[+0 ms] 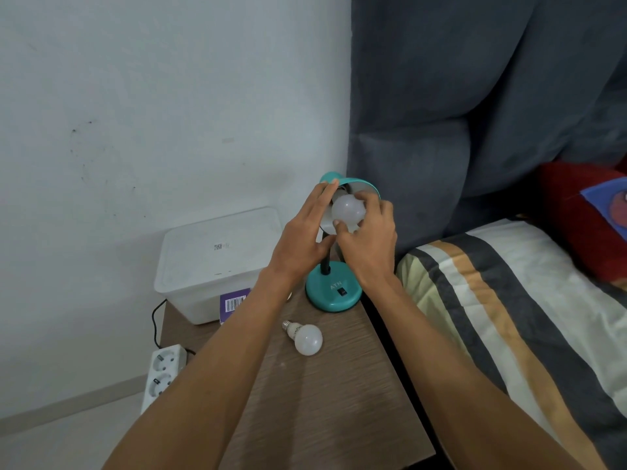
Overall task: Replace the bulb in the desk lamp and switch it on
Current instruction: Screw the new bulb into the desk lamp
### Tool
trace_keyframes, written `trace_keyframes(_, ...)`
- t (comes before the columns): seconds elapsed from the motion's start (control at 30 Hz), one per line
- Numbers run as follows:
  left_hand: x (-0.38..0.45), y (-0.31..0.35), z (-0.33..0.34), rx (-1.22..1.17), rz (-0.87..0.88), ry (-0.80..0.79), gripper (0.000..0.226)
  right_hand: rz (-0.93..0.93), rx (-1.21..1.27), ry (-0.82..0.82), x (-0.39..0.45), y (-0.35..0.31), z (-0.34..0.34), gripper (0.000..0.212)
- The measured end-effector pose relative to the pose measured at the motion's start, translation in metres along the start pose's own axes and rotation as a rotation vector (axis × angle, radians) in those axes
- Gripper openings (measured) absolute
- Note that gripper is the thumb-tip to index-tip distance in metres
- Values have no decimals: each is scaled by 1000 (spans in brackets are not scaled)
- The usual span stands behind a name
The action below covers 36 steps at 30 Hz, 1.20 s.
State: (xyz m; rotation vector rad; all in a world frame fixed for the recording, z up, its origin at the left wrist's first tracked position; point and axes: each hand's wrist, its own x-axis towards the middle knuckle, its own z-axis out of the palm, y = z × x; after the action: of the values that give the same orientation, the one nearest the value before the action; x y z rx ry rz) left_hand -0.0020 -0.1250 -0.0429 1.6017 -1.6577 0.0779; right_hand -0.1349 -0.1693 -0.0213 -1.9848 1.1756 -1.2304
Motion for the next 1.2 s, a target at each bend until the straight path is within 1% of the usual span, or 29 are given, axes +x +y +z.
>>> trace_keyframes(0.1,0,-2,0,5,-2,-2,91,87,9,20,4,-1,0,47)
trace_keyframes(0.17,0,-2,-1,9,-1,-1,92,155,2,27,6,-1,-1,49)
trace_keyframes(0.2,0,-2,-1,11,1,-3,92,158,-13,35,6,-1,-2,49)
trace_keyframes(0.3,0,0,-1,25,9,-9,93,87,-16,67,3,-3,-3,45)
trace_keyframes(0.37,0,0,0,24,10,-5,91,26,-19,36,1,-3,-1,41)
trace_keyframes(0.4,0,1,0,21,8,-1,90,14,-18,17,0,-3,-1,41)
trace_keyframes(0.5,0,1,0,8,0,2,88,3,-21,-27,-1,-2,0,54)
trace_keyframes(0.53,-1,1,-1,11,0,-2,88,4,-25,-32,-1,-1,0,55)
trace_keyframes(0.63,-1,1,-2,19,-8,-7,91,76,-5,-5,3,0,0,50)
trace_keyframes(0.73,-1,1,-2,19,-12,-7,92,192,-23,0,7,1,-1,57)
trace_keyframes(0.8,-1,1,-2,16,-10,-10,92,168,-41,25,5,2,-1,57)
trace_keyframes(0.93,-1,3,0,11,-7,-8,89,20,14,36,-1,-1,0,45)
trace_keyframes(1.03,-1,2,-1,-9,-7,8,85,-5,21,-15,-1,2,4,52)
trace_keyframes(1.1,-1,0,-2,-7,-14,-1,89,46,34,-15,2,3,2,51)
trace_keyframes(1.13,-1,0,-3,-1,-18,-4,91,108,47,-7,4,2,0,50)
trace_keyframes(1.2,-1,0,-3,16,-14,-2,92,242,25,-2,9,0,-2,53)
